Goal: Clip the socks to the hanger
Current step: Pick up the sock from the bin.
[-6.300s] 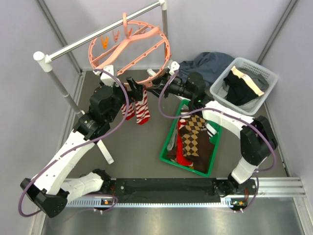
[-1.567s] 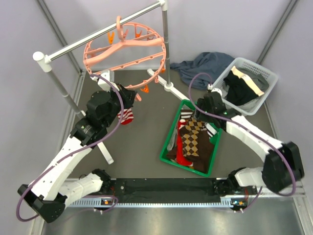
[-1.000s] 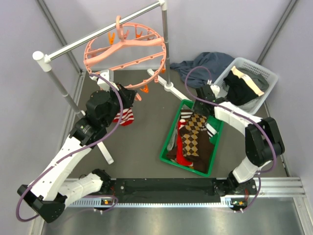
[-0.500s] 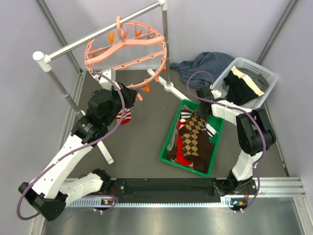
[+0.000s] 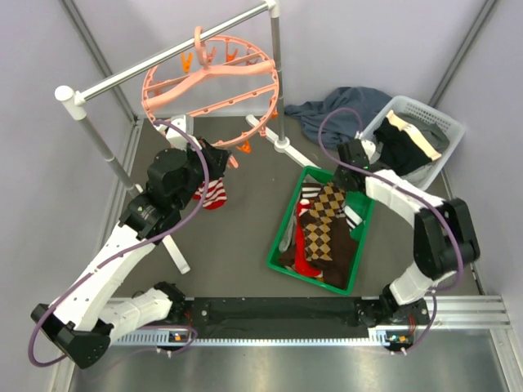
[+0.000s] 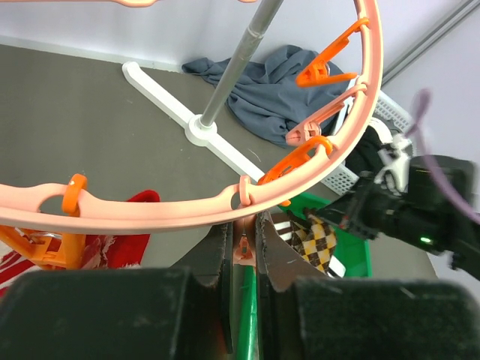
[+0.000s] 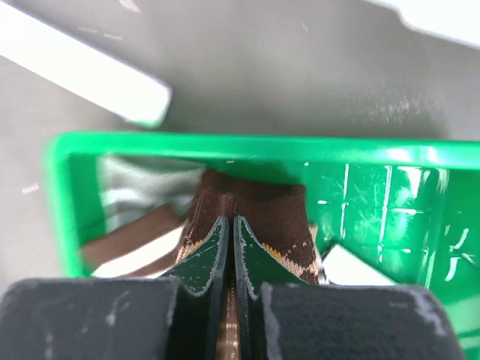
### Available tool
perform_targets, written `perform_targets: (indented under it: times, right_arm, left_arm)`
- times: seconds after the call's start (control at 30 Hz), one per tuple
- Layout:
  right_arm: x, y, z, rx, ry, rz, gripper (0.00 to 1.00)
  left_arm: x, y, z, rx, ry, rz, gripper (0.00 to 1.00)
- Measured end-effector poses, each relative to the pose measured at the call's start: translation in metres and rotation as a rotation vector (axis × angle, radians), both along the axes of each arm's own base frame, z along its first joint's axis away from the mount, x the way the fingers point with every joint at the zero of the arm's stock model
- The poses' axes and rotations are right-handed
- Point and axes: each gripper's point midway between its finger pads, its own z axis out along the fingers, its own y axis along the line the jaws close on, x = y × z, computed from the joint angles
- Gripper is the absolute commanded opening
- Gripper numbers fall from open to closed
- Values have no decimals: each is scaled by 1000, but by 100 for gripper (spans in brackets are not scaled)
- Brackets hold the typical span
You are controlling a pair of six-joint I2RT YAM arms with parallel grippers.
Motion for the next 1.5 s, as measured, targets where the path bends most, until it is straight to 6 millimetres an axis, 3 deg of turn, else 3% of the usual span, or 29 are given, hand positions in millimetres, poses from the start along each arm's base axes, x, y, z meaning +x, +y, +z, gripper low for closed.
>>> perform_targets:
  times: [0.23,0.4,0.5,0.63,0.73,0.8,1.03,1.33,1.4,1.5]
  right_arm:
    - [-20,7,72,58,-178,147,0]
    - [-45,18,86,81,-240,276,0]
    - [-70,34,79,93,-245,387,0]
    - [-99,51,52,112,-179,490,13]
    - [-121,50,24,116,-82,515,28]
    - [-131,45,14,106,-33,515,32]
    - [-143,35,4,71,33,510,33]
    - [-143,27,-1,6,39,541,33]
    - [-141,28,-4,1,44,549,31]
    - [-139,31,-9,1,48,569,17]
  left_arm:
    - [1,2,0,1,-1,10,4]
    - [1,2,0,1,-1,14,4]
    - [1,2,0,1,-1,15,4]
    - [1,3,0,0,-1,16,3]
    - [1,2,0,-3,-1,16,3]
    - [1,2,0,-3,-1,16,3]
    - [0,3,2,-6,-4,17,3]
    - [-1,3,3,-11,-5,14,3]
    - [-1,3,3,-11,-5,14,3]
    - [-1,3,3,-12,-6,13,3]
